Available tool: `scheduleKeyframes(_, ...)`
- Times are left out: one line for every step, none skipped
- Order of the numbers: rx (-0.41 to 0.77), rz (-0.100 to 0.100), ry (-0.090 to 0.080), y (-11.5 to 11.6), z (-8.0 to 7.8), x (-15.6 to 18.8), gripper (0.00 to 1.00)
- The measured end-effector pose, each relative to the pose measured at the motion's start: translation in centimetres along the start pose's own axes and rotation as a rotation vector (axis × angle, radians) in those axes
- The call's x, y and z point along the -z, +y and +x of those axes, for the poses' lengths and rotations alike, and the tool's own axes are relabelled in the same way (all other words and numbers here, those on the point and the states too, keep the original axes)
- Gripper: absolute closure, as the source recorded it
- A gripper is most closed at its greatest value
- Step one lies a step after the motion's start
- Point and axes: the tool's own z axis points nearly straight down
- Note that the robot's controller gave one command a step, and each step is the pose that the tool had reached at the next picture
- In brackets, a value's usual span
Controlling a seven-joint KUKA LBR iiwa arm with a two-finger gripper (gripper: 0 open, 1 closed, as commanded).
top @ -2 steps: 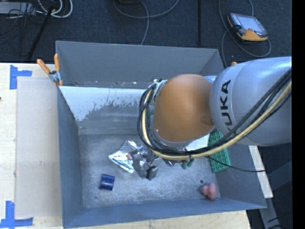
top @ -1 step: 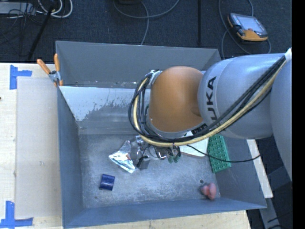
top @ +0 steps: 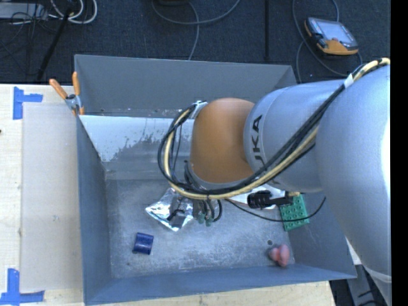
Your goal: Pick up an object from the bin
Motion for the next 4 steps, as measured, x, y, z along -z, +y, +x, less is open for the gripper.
scheduleKeyframes(-0.643, -0.003, -0.004, 2.2, -2.4, 5.5, 1.0)
scheduleKeyframes(-0.64, 0.0, -0.003, 2.2, -2.3, 5.4, 0.0)
scheduleKeyframes(-0.498, 0.004, 0.002, -1.2, -7.2, -7.1, 0.0)
scheduleKeyframes(-0.494, -0.001, -0.003, -1.0, -7.3, -6.6, 1.0)
